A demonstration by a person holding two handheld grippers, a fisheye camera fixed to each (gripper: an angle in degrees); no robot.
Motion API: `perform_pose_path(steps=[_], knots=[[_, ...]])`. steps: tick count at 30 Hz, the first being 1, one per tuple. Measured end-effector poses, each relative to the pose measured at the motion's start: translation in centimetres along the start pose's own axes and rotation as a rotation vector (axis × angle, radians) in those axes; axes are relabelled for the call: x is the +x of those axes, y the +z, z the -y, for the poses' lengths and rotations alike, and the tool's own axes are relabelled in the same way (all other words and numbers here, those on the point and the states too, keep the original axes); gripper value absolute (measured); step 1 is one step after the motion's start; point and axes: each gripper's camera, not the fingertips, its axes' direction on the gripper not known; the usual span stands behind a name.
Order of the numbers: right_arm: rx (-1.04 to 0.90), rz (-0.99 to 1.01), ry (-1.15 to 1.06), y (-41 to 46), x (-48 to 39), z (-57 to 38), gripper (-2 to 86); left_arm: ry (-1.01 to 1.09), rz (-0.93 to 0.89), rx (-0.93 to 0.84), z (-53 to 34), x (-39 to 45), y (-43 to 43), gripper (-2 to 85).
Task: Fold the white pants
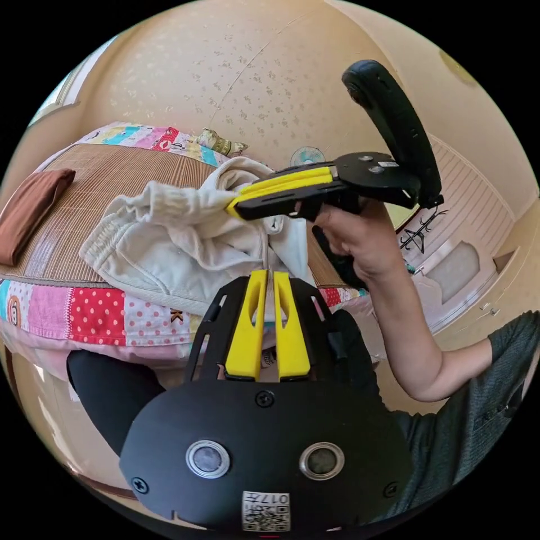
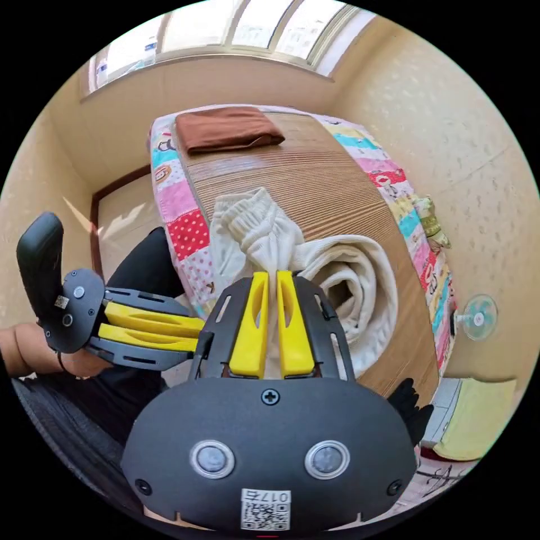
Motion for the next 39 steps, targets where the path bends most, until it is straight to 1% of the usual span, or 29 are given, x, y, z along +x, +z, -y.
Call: perform_pose_path(steps=[2,4,7,9,11,12,13,14,15,17,19,21,22,24,25,26,27,28,29,30,31,32,33,34,35,36,37,38,39], knots=[[0.082,-0.064,0.051,-3.8,0.4,-0.8,3.3,-0.071,0.085,0.009,-1.1,-0.7,-1.3,10.8],[0.184,-0.108,0.099,-8.4,1.0,-1.9,3.1,-0.234,0.213,0.009,-2.3,-3.0,-2.5,20.1],[0.346,-0.178,0.174,-16.0,1.6,-4.3,3.0,-0.373,0.247,0.045,-2.7,-5.7,-3.9,26.0],[0.49,-0.24,0.239,-21.8,1.6,-7.2,3.0,-0.386,0.22,0.064,-2.0,-6.4,-4.4,27.4],[0.594,-0.264,0.294,-25.9,1.8,-9.9,3.0,-0.334,0.148,0.099,-0.5,-6.2,-5.2,27.2],[0.665,-0.266,0.333,-28.3,2.2,-11.9,3.0,-0.258,0.07,0.149,0.7,-5.2,-6.2,26.5],[0.697,-0.269,0.357,-29.3,2.4,-13.0,3.0,-0.127,-0.053,0.203,2.2,-3.6,-7.4,12.9],[0.757,-0.275,0.408,-31.2,3.1,-15.2,3.1,-0.043,-0.135,0.232,2.8,-2.6,-8.2,6.1],[0.819,-0.27,0.456,-32.8,3.7,-17.6,3.2,0.108,-0.291,0.295,4.1,-0.6,-10.1,4.2],[0.931,-0.253,0.517,-34.9,4.8,-22.1,3.2,0.158,-0.37,0.375,5.7,1.3,-13.4,2.7],[1.045,-0.171,0.494,-36.2,5.9,-26.7,3.2,0.307,-0.498,0.48,6.9,3.5,-18.4,2.3],[1.121,0.052,0.315,-36.9,8.0,-31.7,3.2,0.446,-0.564,0.512,7.0,5.2,-21.7,2.2],[1.115,0.127,0.249,-36.8,8.7,-32.6,3.2,0.523,-0.596,0.508,7.0,5.9,-23.4,2.1],[1.047,0.459,-0.035,-35.1,11.1,-35.4,3.2,0.604,-0.645,0.456,6.8,6.3,-24.9,1.8],[1.021,0.535,-0.111,-34.3,11.3,-36.0,3.2,0.639,-0.663,0.382,6.7,6.4,-25.0,1.7],[0.952,0.656,-0.245,-32.0,11.3,-36.8,3.2,0.648,-0.663,0.339,6.6,6.4,-24.8,1.6],[0.872,0.703,-0.284,-29.2,10.8,-37.3,3.2,0.658,-0.647,0.244,6.4,6.5,-23.8,1.4],[0.829,0.71,-0.266,-27.6,10.4,-37.4,3.1,0.648,-0.627,0.151,6.1,6.5,-22.1,1.3],[0.72,0.745,-0.207,-24.1,9.9,-37.1,3.1,0.632,-0.62,0.104,6.0,6.4,-20.9,1.3],[0.616,0.819,-0.146,-20.3,9.8,-36.5,3.0,0.587,-0.627,0.009,5.8,6.0,-18.3,1.2],[0.577,0.863,-0.118,-18.4,9.8,-36.3,3.0,0.551,-0.663,-0.091,5.6,5.6,-15.3,1.0],[0.538,0.943,-0.069,-15.0,10.4,-35.7,2.9,0.543,-0.702,-0.145,5.7,5.5,-13.8,0.9],[0.516,1.03,-0.043,-12.2,11.8,-35.0,2.9,0.539,-0.817,-0.285,6.3,5.8,-10.6,0.8],[0.501,1.068,-0.05,-11.3,12.8,-34.4,2.9,0.552,-0.898,-0.41,7.8,6.7,-8.1,0.8],[0.463,1.078,-0.072,-10.5,15.6,-32.9,2.8,0.559,-0.912,-0.453,9.0,7.1,-7.3,0.9],[0.42,1.011,-0.083,-10.8,19.6,-30.6,2.8,0.565,-0.907,-0.491,12.6,7.8,-6.5,1.1],[0.4,0.969,-0.082,-11.2,22.0,-29.2,2.7,0.537,-0.86,-0.474,18.1,7.9,-6.3,1.3],[0.384,0.874,-0.043,-12.6,27.7,-26.0,2.6,0.497,-0.818,-0.445,21.5,7.6,-6.3,1.7],[0.416,0.747,0.065,-14.8,34.5,-22.7,2.5,0.386,-0.724,-0.339,28.9,6.5,-6.8,2.3]])
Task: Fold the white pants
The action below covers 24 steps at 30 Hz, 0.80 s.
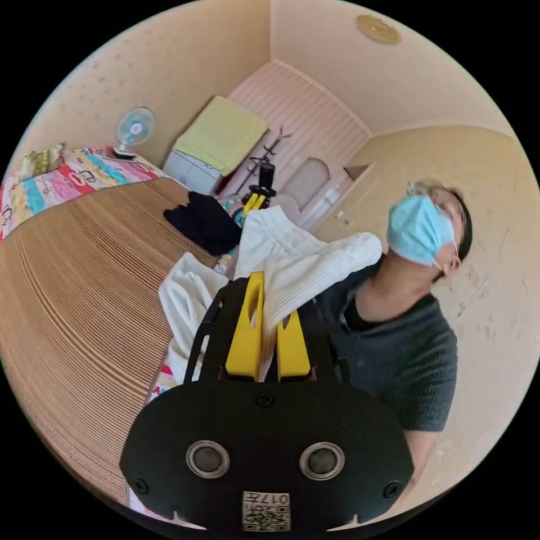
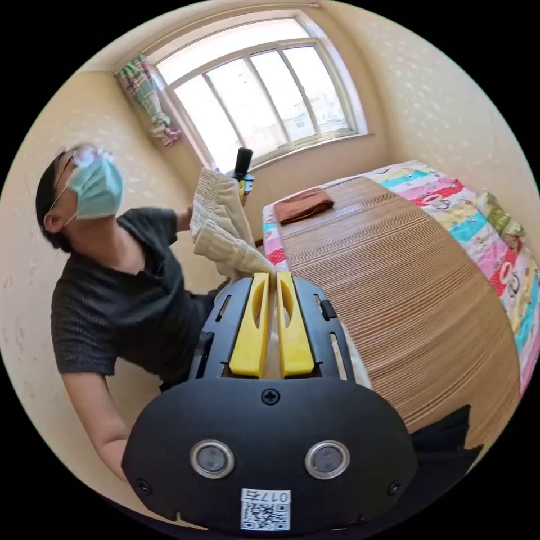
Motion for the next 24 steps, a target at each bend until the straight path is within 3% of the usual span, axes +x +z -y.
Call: perform_pose_path(steps=[1,2,3,4,6,7,8,11,13,16,18,21,24], knots=[[0.066,-0.082,0.047,-2.7,1.8,2.5,2.4,-0.054,0.126,0.164,5.4,-1.6,-4.7,3.7],[0.273,-0.23,0.15,-9.0,4.9,6.7,2.2,-0.061,0.204,0.247,8.0,-2.0,-7.0,4.4],[0.532,-0.343,0.246,-14.8,6.5,8.9,1.8,-0.054,0.369,0.408,12.4,-2.2,-11.2,7.4],[0.672,-0.415,0.287,-17.1,6.6,9.2,1.7,-0.03,0.514,0.586,15.1,-1.8,-14.6,10.2],[1.061,-0.58,0.427,-20.7,5.7,8.7,1.3,-0.034,0.747,0.74,17.0,-1.5,-16.8,12.7],[1.102,-0.593,0.469,-20.6,5.8,8.7,1.3,-0.179,0.879,0.779,17.3,-2.8,-16.6,12.5],[1.079,-0.599,0.505,-19.6,6.4,9.6,1.3,-0.253,0.912,0.778,17.4,-3.8,-16.0,12.5],[0.649,-0.615,0.471,-13.2,9.9,13.1,1.9,-0.255,0.796,0.419,17.9,-10.4,-9.7,12.6],[0.391,-0.619,0.477,-7.2,12.9,12.5,3.3,-0.226,0.637,0.136,14.2,-16.1,-1.9,12.0],[0.008,-0.557,0.476,3.8,18.4,8.2,9.1,-0.334,0.533,-0.112,5.6,-21.4,7.2,11.6],[-0.211,-0.526,0.546,11.2,22.2,2.4,13.6,-0.369,0.408,-0.183,-0.2,-22.8,11.2,11.8],[-0.365,-0.517,0.648,16.6,25.5,-5.5,14.6,-0.414,0.252,-0.227,-9.3,-22.2,15.3,11.6],[-0.389,-0.575,0.652,18.1,25.9,-11.1,13.1,-0.401,0.217,-0.171,-16.4,-19.0,15.9,11.5]])
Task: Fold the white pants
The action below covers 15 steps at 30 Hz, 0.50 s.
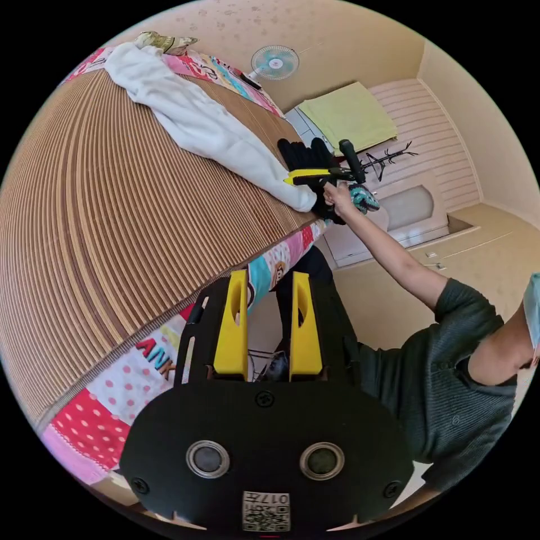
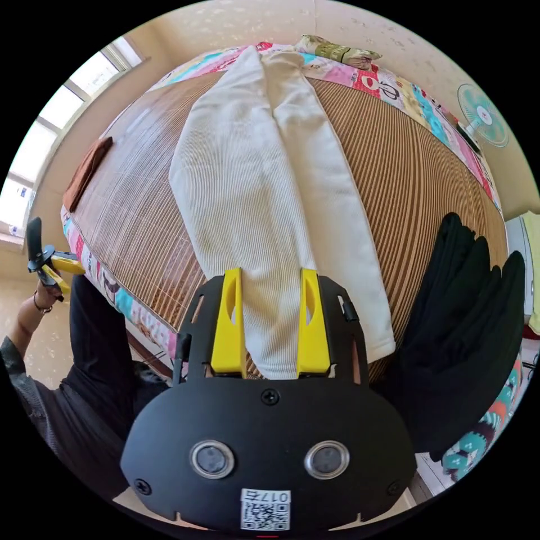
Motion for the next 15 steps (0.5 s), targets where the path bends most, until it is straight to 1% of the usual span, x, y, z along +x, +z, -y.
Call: perform_pose_path(steps=[1,2,3,4,6,8,10,11,12,13,15], knots=[[0.037,0.008,0.019,-0.1,0.2,-0.7,12.4,0.002,0.017,0.045,-2.9,0.4,-0.2,11.4],[0.101,0.037,0.079,-0.6,0.7,-1.6,9.7,-0.002,0.027,0.072,-4.3,0.7,-0.4,11.4],[0.1,0.096,0.123,-1.1,1.2,-1.7,5.9,-0.016,0.04,0.123,-7.0,1.1,-0.8,11.4],[0.108,0.12,0.144,-1.6,1.4,-1.6,5.2,-0.037,0.036,0.168,-9.3,1.4,-1.1,11.4],[0.25,0.168,0.18,-5.5,0.9,-1.8,3.4,-0.076,0.008,0.235,-12.3,1.7,-1.9,11.4],[0.329,0.212,0.122,-8.5,-1.2,-1.2,2.7,-0.108,-0.008,0.31,-14.7,2.1,-3.0,11.4],[0.401,0.282,0.061,-11.0,-4.2,-1.0,2.3,-0.136,0.018,0.411,-16.9,2.7,-5.0,11.4],[0.461,0.317,-0.017,-12.4,-7.1,-1.2,2.1,-0.139,0.037,0.436,-17.4,2.9,-5.5,11.4],[0.514,0.345,-0.099,-13.3,-10.5,-1.8,2.0,-0.149,0.089,0.48,-18.2,3.1,-6.3,11.4],[0.538,0.363,-0.126,-13.5,-12.1,-2.2,2.0,-0.171,0.152,0.507,-18.8,3.2,-6.8,11.4],[0.591,0.476,-0.196,-11.9,-18.1,-3.4,1.8,-0.227,0.224,0.517,-19.3,3.0,-7.1,11.8]])
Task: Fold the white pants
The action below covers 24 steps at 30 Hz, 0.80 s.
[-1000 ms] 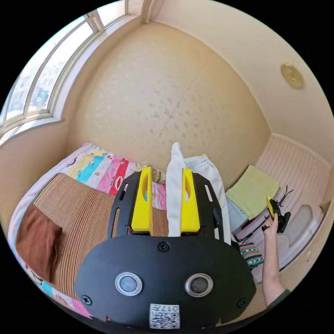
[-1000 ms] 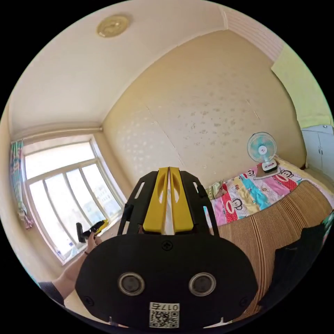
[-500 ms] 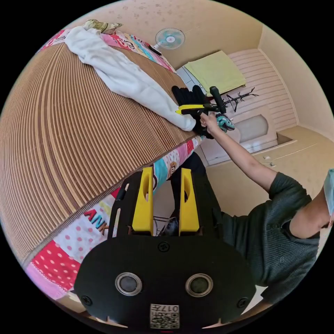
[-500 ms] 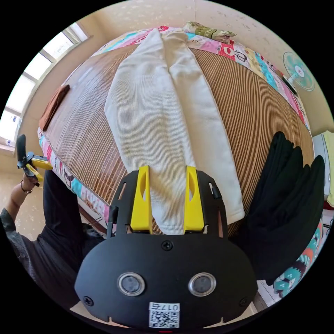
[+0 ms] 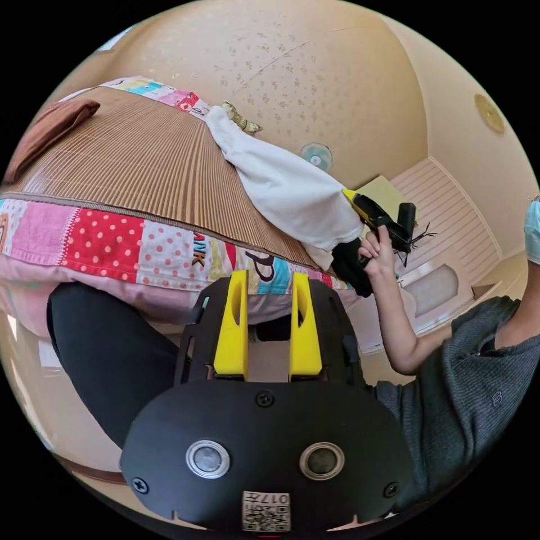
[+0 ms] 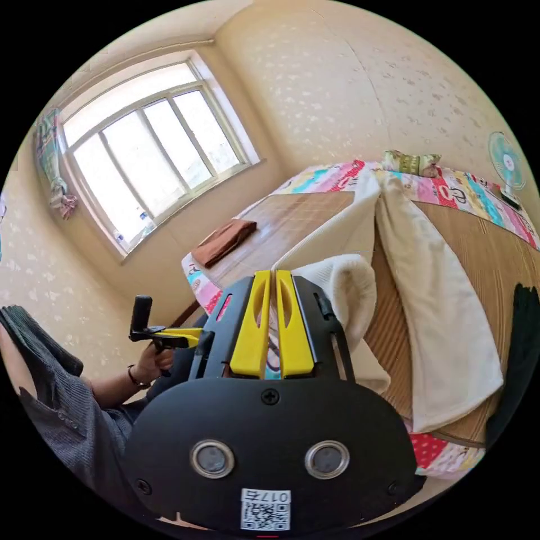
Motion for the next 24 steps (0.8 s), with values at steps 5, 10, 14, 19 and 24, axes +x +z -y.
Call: perform_pose_path(steps=[5,10,14,19,24], knots=[[-0.455,0.194,0.06,12.9,-1.6,-4.8,1.1,-0.023,0.002,0.041,0.5,0.0,-1.3,13.4],[-0.53,0.441,0.133,11.5,2.0,-9.8,0.6,0.018,0.126,0.033,3.0,0.9,-1.7,14.9],[-0.493,0.253,0.19,5.3,7.1,-11.8,0.4,0.022,0.205,-0.004,6.5,0.9,-0.5,16.1],[-0.423,0.107,0.29,-2.9,13.5,-12.0,0.5,0.072,0.332,-0.108,13.2,0.5,4.0,13.7],[-0.25,0.048,0.422,-10.0,17.9,-12.0,0.5,-0.053,0.219,-0.385,16.6,-3.6,10.7,5.5]])
